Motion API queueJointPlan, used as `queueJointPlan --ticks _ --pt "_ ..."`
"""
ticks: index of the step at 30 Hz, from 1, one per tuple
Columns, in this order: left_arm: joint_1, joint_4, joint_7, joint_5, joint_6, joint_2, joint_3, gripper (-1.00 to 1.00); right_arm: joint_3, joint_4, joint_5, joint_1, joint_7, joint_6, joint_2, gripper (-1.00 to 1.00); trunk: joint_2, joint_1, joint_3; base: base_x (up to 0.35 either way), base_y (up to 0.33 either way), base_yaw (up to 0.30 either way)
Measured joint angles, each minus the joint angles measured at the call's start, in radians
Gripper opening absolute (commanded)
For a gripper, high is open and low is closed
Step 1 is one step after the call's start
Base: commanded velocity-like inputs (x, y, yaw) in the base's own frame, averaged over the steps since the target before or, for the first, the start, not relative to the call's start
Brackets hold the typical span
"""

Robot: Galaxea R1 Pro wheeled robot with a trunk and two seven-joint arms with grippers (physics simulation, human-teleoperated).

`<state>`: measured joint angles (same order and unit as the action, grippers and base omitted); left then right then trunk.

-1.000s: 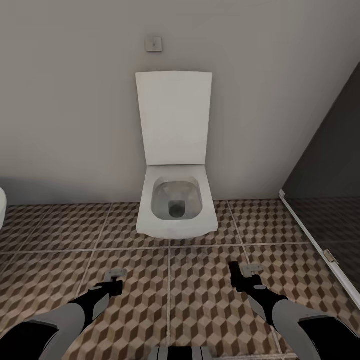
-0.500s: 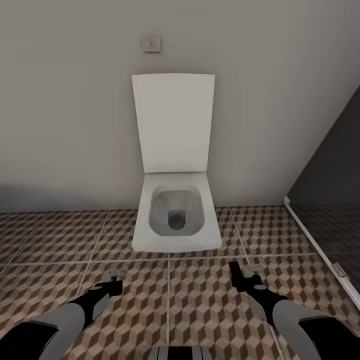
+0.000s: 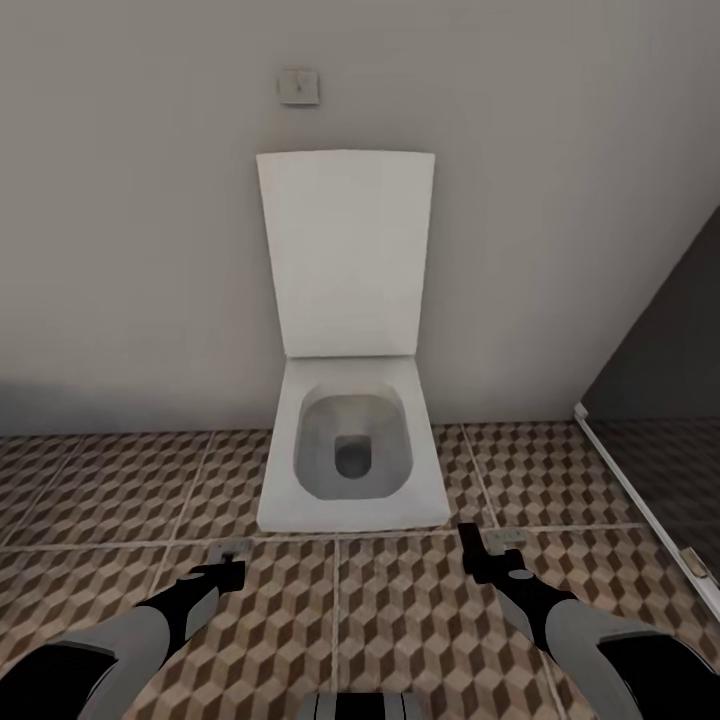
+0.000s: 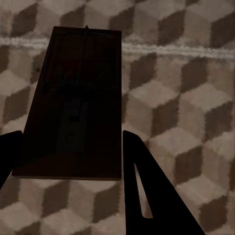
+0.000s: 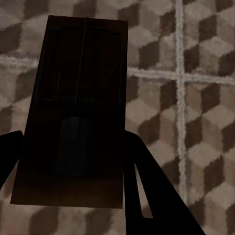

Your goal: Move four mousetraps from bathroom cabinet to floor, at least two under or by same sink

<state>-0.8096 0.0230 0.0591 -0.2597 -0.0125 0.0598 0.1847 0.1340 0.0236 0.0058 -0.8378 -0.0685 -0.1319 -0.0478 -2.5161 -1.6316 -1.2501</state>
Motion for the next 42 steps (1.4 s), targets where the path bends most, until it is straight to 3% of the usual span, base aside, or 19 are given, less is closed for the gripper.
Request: queueJointPlan --ticks 37,42 --pt "0.0 0.0 0.005 0.0 0.001 -0.003 0.0 -1.0 0.001 -0.001 -0.001 0.0 0.002 0.0 -0.008 -1.0 0.0 0.0 0.0 0.002 0.0 0.0" --pt "0.0 0.0 0.005 0.0 0.003 -0.002 -0.001 -1.0 0.001 -0.001 -0.001 0.0 0.001 0.0 -0.004 -1.0 -0.001 -0.002 -0.015 0.0 0.0 0.0"
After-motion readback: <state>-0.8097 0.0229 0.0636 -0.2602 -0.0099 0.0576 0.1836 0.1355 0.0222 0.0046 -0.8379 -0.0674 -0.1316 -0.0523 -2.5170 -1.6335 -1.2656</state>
